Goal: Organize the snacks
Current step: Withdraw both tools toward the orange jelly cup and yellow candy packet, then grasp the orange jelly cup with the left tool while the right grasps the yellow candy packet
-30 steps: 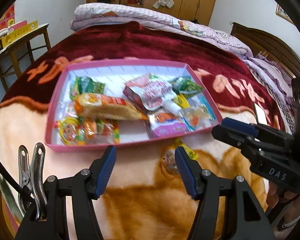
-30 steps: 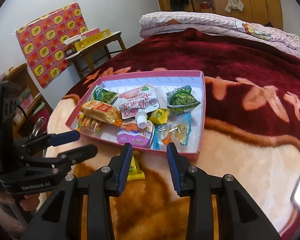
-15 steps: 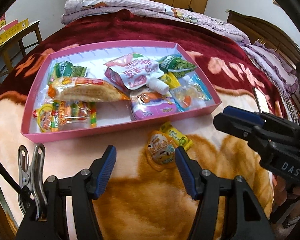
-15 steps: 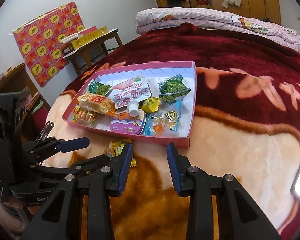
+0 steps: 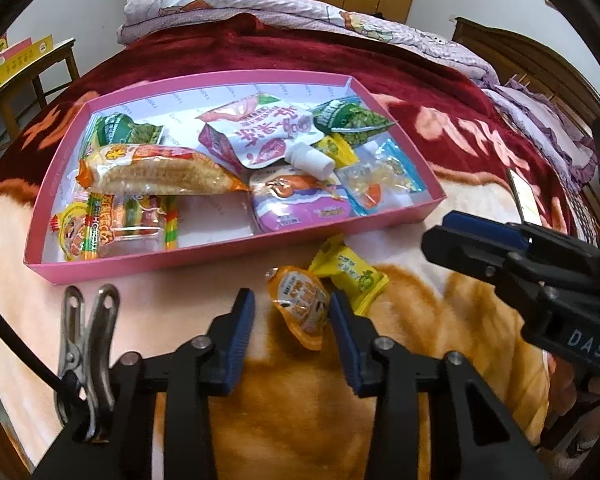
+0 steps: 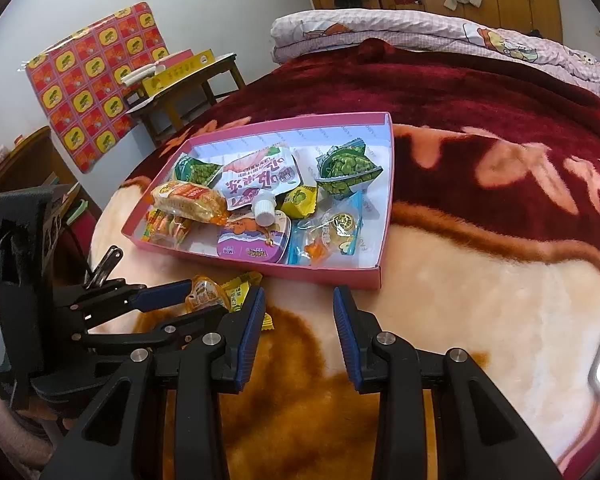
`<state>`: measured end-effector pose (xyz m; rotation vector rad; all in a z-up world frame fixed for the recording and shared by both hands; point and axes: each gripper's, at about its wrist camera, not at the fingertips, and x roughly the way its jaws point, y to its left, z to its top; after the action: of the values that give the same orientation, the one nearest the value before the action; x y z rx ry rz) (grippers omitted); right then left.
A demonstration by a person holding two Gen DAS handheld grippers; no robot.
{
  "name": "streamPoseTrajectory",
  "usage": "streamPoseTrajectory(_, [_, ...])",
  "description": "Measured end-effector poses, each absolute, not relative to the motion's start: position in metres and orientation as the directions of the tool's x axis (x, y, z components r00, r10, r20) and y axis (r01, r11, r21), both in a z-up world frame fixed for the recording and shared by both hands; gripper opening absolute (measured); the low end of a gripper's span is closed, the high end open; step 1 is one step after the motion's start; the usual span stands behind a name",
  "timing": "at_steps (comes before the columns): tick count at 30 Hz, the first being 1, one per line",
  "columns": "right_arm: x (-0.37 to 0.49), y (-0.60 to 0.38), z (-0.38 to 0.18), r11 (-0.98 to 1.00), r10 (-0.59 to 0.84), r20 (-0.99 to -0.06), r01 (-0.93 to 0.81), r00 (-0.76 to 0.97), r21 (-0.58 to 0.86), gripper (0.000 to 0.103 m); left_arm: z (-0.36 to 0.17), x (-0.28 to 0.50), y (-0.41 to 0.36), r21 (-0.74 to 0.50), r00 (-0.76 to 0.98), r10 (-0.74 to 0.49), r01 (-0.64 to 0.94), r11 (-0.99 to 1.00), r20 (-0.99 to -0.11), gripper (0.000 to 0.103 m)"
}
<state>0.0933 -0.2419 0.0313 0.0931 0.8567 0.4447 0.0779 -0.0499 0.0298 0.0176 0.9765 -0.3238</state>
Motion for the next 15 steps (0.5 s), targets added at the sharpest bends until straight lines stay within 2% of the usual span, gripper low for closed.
streamPoseTrajectory(3, [0.093, -0.238, 0.030, 0.902, 0.418, -0.713, -0.351, 0.562, 0.252, 0.037, 0.030, 0.076, -0.053, -0.134, 0.516, -0.273, 0.291, 0.947, -0.812, 0.024])
streamPoseTrajectory(15, [0.094, -0.223, 0.022, 0.893, 0.425, -0.732, -0.377, 0.533, 0.244, 0.037, 0.042, 0.068, -0.038, -0.143, 0.555, -0.280, 0.277, 0.950, -0.783, 0.024])
